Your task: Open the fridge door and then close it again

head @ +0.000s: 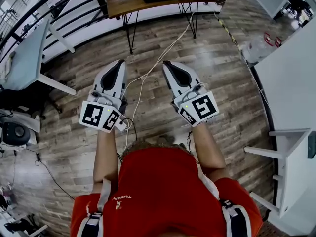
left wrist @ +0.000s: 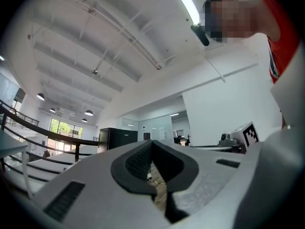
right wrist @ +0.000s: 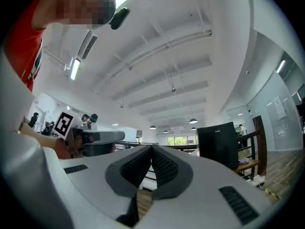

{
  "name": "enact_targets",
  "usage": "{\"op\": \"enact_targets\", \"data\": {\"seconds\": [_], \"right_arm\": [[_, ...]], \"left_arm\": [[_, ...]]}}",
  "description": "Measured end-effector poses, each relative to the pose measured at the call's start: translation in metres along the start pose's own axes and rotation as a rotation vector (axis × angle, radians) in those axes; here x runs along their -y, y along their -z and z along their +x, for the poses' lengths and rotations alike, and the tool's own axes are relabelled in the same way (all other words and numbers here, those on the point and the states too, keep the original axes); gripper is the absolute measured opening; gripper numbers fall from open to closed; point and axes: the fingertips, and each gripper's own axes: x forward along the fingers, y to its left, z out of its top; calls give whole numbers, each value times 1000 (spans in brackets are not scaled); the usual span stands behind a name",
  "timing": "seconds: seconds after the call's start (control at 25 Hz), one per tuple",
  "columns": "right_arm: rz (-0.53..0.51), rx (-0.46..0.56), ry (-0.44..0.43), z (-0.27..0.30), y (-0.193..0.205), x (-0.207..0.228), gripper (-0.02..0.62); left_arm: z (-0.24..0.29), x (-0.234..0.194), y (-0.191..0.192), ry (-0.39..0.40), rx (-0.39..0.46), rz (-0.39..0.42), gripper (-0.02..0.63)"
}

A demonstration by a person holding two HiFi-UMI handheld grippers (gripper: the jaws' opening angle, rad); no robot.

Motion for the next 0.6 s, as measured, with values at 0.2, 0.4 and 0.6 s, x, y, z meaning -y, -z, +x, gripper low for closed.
{"op": "enact_targets", "data": {"seconds": [0.2, 0.4, 0.6], "right_arm": [[5, 6, -11, 3, 3, 21, 25], [2, 16, -11, 22, 5, 43, 25], [-12, 13, -1, 54, 15, 70, 26]], "left_arm": [[18, 2, 9, -5, -15, 1, 9], [43, -13, 12, -2, -4, 5, 9], [78, -43, 20, 17, 14, 13, 9]]}}
